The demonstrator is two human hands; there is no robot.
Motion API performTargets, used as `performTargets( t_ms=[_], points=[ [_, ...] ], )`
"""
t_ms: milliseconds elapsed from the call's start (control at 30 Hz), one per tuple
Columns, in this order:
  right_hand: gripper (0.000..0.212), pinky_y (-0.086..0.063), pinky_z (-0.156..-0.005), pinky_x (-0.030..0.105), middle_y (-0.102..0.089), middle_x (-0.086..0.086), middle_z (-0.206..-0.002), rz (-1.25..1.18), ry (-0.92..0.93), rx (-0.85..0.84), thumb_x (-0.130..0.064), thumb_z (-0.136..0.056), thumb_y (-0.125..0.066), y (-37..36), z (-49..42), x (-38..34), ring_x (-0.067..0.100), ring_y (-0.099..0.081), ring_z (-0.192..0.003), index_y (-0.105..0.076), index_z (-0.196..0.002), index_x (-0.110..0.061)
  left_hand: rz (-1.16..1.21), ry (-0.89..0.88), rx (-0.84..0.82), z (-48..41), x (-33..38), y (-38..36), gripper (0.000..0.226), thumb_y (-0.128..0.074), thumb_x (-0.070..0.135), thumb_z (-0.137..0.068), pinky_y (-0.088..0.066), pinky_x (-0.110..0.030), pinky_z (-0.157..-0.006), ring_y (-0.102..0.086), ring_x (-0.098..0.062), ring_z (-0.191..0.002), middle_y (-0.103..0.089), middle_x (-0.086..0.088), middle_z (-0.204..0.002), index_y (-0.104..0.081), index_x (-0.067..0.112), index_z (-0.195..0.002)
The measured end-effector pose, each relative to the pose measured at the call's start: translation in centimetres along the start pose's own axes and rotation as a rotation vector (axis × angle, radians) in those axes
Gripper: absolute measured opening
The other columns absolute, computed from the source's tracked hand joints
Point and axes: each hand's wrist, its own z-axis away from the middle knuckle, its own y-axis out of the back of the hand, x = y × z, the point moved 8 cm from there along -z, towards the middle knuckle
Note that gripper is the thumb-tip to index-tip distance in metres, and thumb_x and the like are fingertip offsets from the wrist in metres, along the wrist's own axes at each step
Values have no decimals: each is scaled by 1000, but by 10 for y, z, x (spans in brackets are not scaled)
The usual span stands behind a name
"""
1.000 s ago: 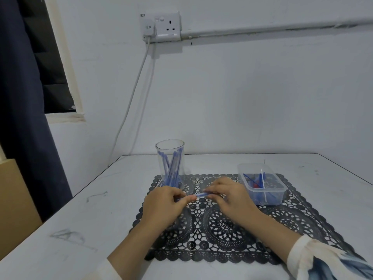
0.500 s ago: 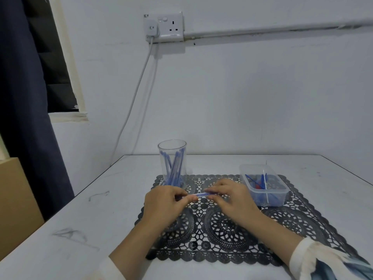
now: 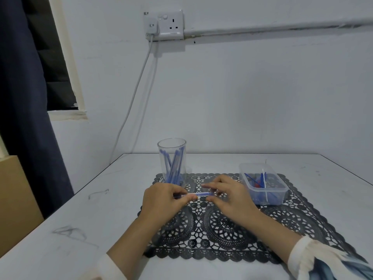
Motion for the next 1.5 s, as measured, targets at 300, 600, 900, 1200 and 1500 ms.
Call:
performTargets(
  t_ms=[300,600,900,1200,1500],
  points=[
    [15,-34,-75,-2,-56,-18,-87,56,11,18,-20,-80,-72,1,0,1,-16,-47,-81,-74,-95,-18,-12,2,-3,-2,-4,2,41,-58,68,-70,-32,-9,-53,-54,5,-60,-66,18,-69,-73,36,-92],
    [9,-44,-72,9,-60,-17,-80,38,66,75,-13,-72,-75,5,1,3,-5,-54,-78,-71,-79,-16,32,13,3,-2,-7,0,43,-57,69,-69,-35,-11,-53,-56,1,-61,-65,16,-65,-75,34,-87],
    [21,-45,-72,11,-64,-8,-90,173,95,20,-24,-86,-62,-1,2,0,-1,-54,-80,-69,-105,-19,-23,-13,22,-2,-7,5,43,-53,72,-73,-33,-14,-52,-54,-1,-60,-62,15,-61,-74,36,-84],
    [40,-44,-70,15,-63,-3,-92,263,106,-82,-27,-87,-36,-8,3,-4,10,-59,-80,-66,-109,-14,-63,-26,42,-4,-8,9,39,-55,68,-74,-43,-21,-57,-56,-5,-60,-63,11,-60,-72,33,-76],
    [48,-44,-76,20,-60,-2,-101,294,93,-162,-33,-88,-23,-13,4,-2,12,-56,-89,-60,-111,-14,-56,-54,32,-4,-7,6,39,-55,67,-75,-35,-15,-52,-54,-3,-58,-62,13,-60,-73,32,-78]
  ],
)
